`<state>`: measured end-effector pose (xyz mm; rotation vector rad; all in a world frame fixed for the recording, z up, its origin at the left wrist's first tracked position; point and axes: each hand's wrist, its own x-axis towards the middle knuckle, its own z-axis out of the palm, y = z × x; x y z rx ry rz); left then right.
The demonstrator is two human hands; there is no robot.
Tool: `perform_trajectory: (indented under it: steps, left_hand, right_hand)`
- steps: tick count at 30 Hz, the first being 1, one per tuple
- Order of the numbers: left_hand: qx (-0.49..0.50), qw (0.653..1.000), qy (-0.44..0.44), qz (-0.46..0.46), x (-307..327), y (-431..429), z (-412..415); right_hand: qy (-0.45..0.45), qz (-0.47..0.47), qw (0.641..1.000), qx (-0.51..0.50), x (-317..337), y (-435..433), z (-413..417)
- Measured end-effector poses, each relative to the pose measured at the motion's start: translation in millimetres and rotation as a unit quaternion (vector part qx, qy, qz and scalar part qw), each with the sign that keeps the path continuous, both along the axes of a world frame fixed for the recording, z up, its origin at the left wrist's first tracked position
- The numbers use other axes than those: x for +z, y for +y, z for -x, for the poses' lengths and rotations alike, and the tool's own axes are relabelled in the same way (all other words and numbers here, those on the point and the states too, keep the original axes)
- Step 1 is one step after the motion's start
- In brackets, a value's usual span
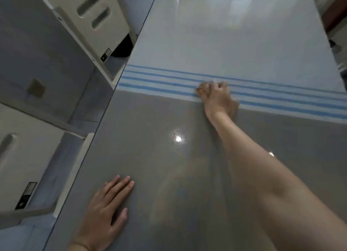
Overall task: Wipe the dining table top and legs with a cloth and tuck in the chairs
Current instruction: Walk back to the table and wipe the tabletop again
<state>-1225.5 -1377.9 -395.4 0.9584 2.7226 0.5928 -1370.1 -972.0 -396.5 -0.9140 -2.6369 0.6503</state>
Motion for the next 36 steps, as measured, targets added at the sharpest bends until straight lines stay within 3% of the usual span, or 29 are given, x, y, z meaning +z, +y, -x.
perform_trajectory:
  steps: [4, 7, 11, 14, 17, 19, 22, 26, 28, 30, 32, 34, 36]
  left_hand:
    - [0.002, 0.999, -0.017, 0.037, -1, -1, -3]
    - [0.003, 0.999, -0.023, 0.044, -2, -4, -3]
    - [0.006, 0.998, -0.026, 0.052, -5, -1, -3]
    - [0.005, 0.998, -0.023, 0.066, -6, -2, -2]
    - [0.001, 0.997, -0.036, 0.069, -8, -4, 1]
    - [0.001, 0.996, -0.032, 0.085, -11, -4, 2]
    - [0.001, 0.995, -0.017, 0.097, -10, -4, 3]
    - [-0.014, 0.995, -0.018, 0.102, -8, -3, 1]
    - [-0.011, 0.995, -0.018, 0.093, -10, -5, 3]
    - [0.000, 0.996, -0.019, 0.082, -12, -6, 3]
    - [-0.007, 0.997, -0.014, 0.076, -15, -7, 4]
    - [-0.012, 0.997, -0.022, 0.067, -15, -7, 4]
    - [-0.002, 0.998, -0.018, 0.062, -13, -6, 2]
  right_hand:
    - [0.037, -0.047, 0.965, 0.254, -2, -78, -51]
    - [0.049, -0.053, 0.948, 0.309, -1, -32, -117]
    - [-0.021, -0.116, 0.993, 0.033, 0, 111, -192]
    - [-0.049, -0.079, 0.965, -0.244, 8, 193, -218]
    - [-0.045, -0.062, 0.944, -0.321, 3, 194, -179]
    - [-0.037, -0.048, 0.968, -0.243, 1, 154, -122]
    - [-0.028, -0.029, 0.999, -0.015, -3, 40, -61]
    - [0.005, -0.024, 0.950, 0.311, 7, -74, -115]
    - [0.031, -0.041, 0.930, 0.364, 4, -47, -163]
    - [0.024, -0.061, 0.958, 0.279, -2, 13, -196]
    - [-0.018, -0.086, 0.992, 0.090, 0, 87, -212]
    - [-0.042, -0.072, 0.992, -0.096, 3, 156, -210]
    - [-0.029, -0.040, 0.978, -0.201, 5, 183, -190]
